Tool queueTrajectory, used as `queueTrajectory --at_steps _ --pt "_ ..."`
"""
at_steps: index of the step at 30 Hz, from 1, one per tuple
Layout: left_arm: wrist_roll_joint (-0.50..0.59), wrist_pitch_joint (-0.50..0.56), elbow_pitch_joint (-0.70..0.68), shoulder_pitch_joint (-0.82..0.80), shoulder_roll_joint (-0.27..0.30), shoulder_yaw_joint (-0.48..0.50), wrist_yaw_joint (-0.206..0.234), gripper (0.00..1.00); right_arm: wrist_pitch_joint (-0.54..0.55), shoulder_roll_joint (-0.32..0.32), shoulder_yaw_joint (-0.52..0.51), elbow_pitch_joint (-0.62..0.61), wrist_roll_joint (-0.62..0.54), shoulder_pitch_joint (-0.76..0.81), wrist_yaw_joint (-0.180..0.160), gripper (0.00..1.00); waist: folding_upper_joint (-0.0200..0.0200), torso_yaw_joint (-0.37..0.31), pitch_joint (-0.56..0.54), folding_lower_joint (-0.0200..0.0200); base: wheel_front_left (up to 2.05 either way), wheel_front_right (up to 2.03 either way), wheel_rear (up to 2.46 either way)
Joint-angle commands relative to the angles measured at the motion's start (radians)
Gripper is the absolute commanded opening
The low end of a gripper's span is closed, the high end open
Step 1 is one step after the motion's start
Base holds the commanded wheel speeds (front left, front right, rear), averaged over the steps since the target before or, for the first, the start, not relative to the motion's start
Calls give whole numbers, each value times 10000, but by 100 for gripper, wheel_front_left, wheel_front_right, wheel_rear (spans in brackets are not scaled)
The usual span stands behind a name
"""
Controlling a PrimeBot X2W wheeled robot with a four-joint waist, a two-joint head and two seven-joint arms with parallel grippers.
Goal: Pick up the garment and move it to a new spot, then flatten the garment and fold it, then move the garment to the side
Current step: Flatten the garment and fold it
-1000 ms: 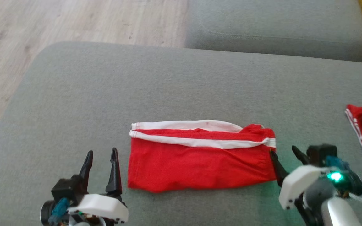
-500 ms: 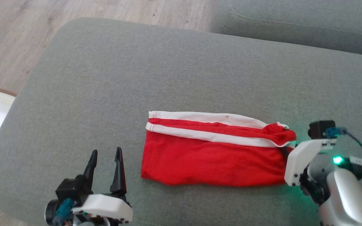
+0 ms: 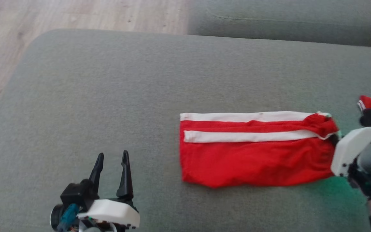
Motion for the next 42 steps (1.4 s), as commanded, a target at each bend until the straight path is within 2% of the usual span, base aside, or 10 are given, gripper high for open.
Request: queueTrajectory --at_steps 1,8,18,21,31,32,33,34,35,42 --pt "129 -93 -222 -534 80 330 48 100 25 -208 8 -534 141 -32 65 0 0 -161 31 -1 0 0 0" --pt "129 -92 -168 -621 44 288 37 100 340 552 -370 -1427 1285 102 65 0 0 -415 74 -1 0 0 0" --pt "147 -46 -142 -892 -40 170 -42 100 910 1840 1212 -3233 2368 70 65 0 0 -129 157 -1 0 0 0" --pt "156 -40 -141 -983 -89 131 -61 100 833 2064 1751 -3155 2452 -44 65 0 0 88 220 -1 0 0 0" --pt "165 -82 146 -1300 -495 -126 -201 100 -256 2193 3365 -1148 3070 -1030 65 0 0 786 354 -1 0 0 0" --pt "161 -94 180 -1304 -516 -135 -212 100 -372 2194 3494 -924 3127 -1151 65 13 0 818 356 -1 0 0 0" --pt "157 -107 212 -1309 -533 -143 -224 100 -503 2194 3603 -701 3186 -1269 65 46 0 847 357 -1 0 0 0" --pt "151 -120 244 -1314 -549 -148 -240 100 -649 2194 3711 -488 3212 -1389 65 95 0 870 361 -1 0 0 0" --pt "149 -131 275 -1322 -565 -156 -253 100 -806 2194 3826 -303 3237 -1506 65 100 0 890 362 -1 0 0 0" --pt "125 -191 409 -1339 -631 -169 -278 100 -2191 2195 4440 92 4185 -2129 65 100 0 787 356 -1 0 0 0"
